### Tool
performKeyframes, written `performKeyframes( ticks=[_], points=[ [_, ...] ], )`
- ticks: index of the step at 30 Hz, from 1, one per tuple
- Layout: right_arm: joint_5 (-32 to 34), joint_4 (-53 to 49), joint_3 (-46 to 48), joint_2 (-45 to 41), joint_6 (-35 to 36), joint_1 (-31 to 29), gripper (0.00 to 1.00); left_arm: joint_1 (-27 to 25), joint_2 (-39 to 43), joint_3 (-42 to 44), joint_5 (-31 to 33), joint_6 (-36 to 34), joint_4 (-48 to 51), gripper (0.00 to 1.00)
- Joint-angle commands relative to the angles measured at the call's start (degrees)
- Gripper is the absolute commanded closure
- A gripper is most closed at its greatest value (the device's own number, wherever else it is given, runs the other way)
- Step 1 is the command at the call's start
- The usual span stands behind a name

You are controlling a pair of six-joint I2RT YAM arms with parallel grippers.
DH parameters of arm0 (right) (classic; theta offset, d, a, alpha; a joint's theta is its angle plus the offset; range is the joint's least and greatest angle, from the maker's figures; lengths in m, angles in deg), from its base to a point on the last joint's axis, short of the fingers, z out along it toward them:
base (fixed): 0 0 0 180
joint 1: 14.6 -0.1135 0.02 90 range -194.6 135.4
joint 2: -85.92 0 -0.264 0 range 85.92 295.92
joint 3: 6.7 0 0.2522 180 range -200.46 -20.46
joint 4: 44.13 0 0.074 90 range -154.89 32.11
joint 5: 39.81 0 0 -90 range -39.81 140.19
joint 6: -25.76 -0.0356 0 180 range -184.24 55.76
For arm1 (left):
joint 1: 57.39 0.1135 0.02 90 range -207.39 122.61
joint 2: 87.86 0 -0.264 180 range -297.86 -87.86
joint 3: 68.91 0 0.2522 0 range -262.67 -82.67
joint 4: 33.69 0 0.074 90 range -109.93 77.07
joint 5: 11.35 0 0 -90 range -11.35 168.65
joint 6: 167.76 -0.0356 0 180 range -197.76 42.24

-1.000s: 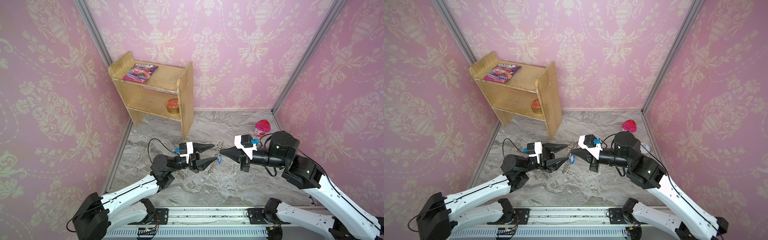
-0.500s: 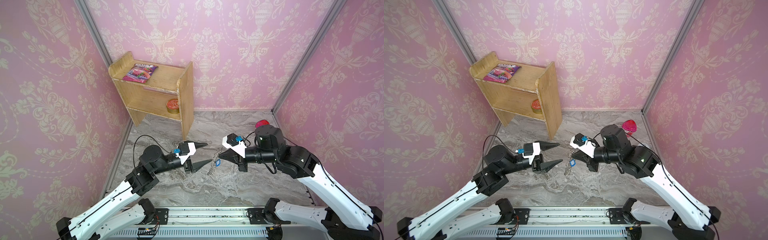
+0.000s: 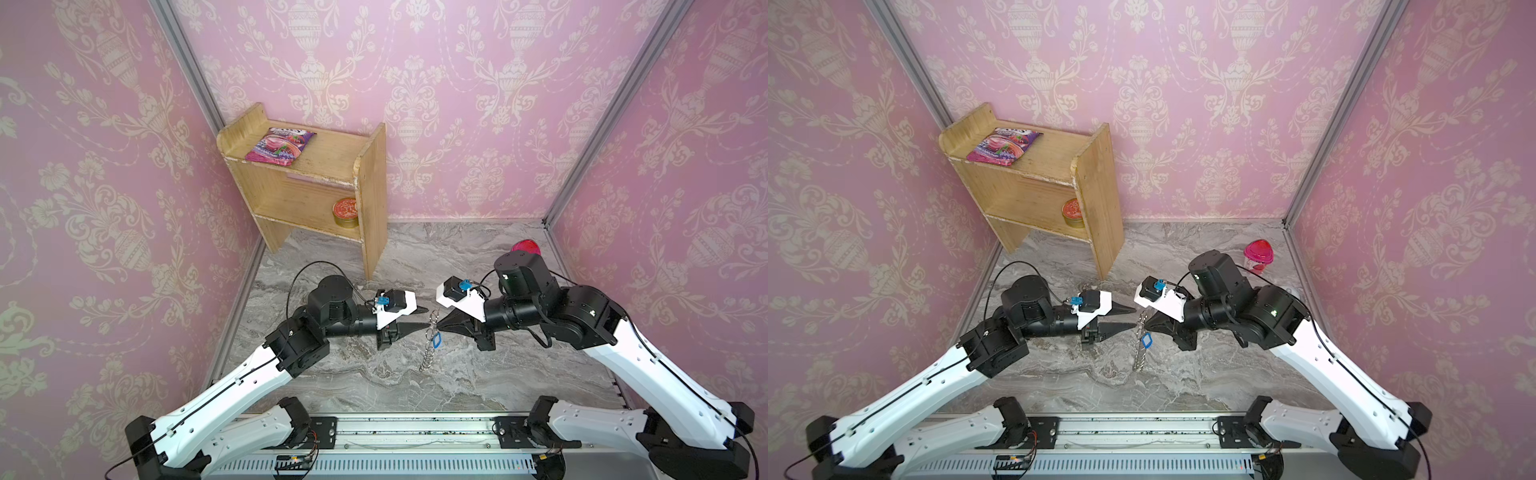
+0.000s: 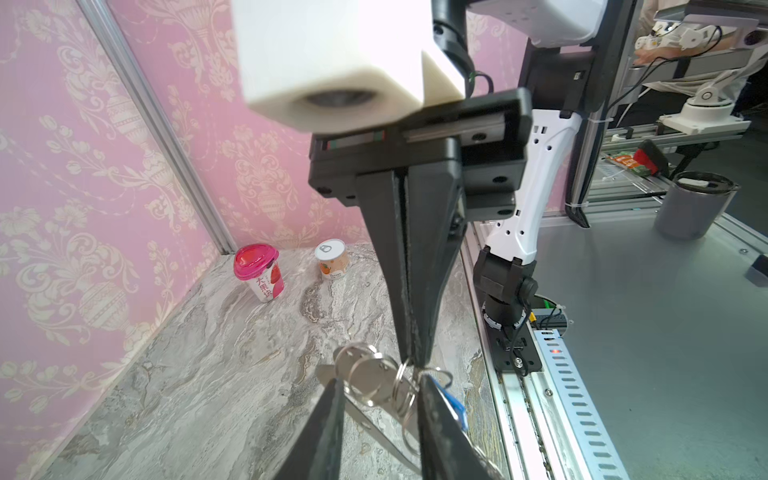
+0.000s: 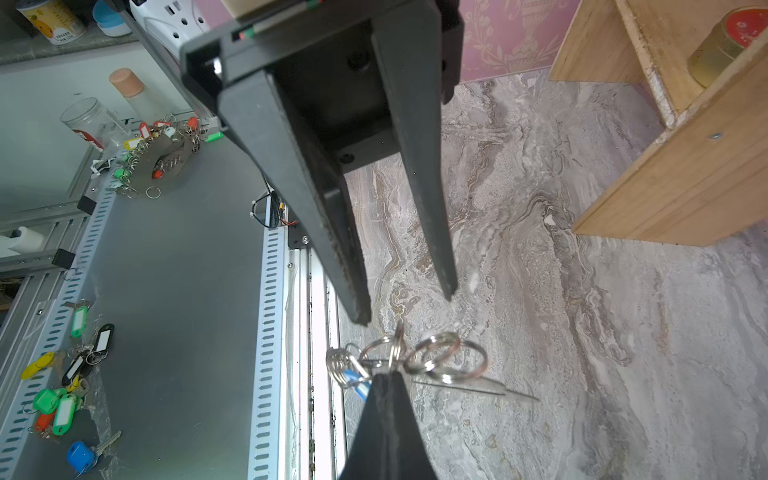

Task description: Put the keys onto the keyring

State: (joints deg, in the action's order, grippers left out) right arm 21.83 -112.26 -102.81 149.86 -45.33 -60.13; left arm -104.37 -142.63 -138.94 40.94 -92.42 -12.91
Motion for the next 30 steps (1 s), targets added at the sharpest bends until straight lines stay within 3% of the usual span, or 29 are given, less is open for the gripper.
performKeyframes(
  ticks=[1, 22, 30],
  points=[
    [-0.8, -0.3, -1.9, -0.4, 1.2, -0.6, 1.00, 0.3, -1.6, -2.8, -5.6, 0.8, 1.5, 0.72],
    [-1.0, 0.9, -1.3, -1.5, 1.3, -0.9, 1.00, 0.3, -3.6, -2.8, -5.6, 2.0, 4.0, 0.77],
    [-1.0, 1.3, -1.2, -1.5, 1.2, -1.0, 1.00, 0.3, -3.6, -2.6, -5.9, 2.1, 3.9, 0.88]
  ],
)
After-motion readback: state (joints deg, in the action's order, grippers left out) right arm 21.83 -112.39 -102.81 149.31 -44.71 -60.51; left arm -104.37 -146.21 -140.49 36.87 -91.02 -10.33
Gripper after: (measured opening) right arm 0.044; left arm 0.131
